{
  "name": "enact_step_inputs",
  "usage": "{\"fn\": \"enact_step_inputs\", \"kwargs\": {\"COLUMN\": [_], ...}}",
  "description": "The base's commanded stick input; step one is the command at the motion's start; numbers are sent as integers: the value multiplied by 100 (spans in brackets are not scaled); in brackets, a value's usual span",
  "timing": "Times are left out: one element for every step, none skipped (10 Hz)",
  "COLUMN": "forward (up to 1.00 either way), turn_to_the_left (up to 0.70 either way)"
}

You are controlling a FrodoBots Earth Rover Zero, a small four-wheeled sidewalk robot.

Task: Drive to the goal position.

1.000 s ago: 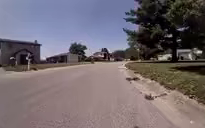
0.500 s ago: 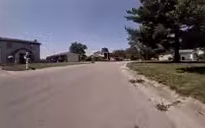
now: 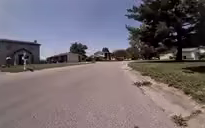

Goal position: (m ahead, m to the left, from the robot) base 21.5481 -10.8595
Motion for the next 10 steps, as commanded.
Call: {"fn": "enact_step_inputs", "kwargs": {"forward": [70, 70, 70, 70, 70, 70, 70, 70, 70, 70], "turn_to_the_left": [0, 0, 0, 0, 0, 0, 0, 0, 0, 0]}}
